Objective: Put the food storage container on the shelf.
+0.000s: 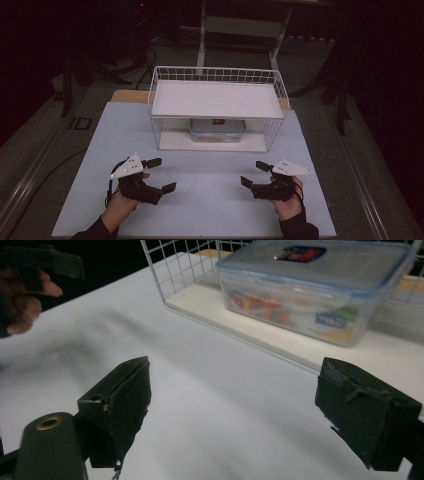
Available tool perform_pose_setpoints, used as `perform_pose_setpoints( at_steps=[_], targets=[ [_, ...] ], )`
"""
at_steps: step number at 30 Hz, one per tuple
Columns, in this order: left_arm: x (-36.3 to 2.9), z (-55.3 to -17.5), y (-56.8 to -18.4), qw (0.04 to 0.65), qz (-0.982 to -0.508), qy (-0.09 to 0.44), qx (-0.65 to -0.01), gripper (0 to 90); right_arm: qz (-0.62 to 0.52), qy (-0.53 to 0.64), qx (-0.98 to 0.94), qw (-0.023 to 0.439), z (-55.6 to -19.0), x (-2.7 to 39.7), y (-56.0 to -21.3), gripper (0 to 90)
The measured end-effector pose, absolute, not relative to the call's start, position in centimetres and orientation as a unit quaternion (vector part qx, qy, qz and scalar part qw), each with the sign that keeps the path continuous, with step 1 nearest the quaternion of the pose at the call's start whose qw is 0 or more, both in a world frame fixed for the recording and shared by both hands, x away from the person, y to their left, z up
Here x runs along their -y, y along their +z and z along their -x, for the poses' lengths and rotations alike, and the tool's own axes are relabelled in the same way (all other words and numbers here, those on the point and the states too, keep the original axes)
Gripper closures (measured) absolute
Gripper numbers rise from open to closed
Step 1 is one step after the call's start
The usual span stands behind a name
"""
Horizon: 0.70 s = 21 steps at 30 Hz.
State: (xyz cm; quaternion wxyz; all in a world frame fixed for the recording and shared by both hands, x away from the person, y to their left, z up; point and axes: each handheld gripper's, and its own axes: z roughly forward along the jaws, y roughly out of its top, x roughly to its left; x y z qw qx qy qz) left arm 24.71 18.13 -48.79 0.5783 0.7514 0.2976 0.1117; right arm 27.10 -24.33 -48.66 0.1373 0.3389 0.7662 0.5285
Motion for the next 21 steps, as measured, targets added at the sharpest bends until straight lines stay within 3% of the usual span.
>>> perform_pose_setpoints(
  at_steps=[21],
  targets=[
    [-20.4,-23.6,-50.3,0.560,-0.755,0.114,-0.323,0.7,-0.349,0.513,-0.772,0.138,-25.3,27.9,-49.7,14.5]
  ],
)
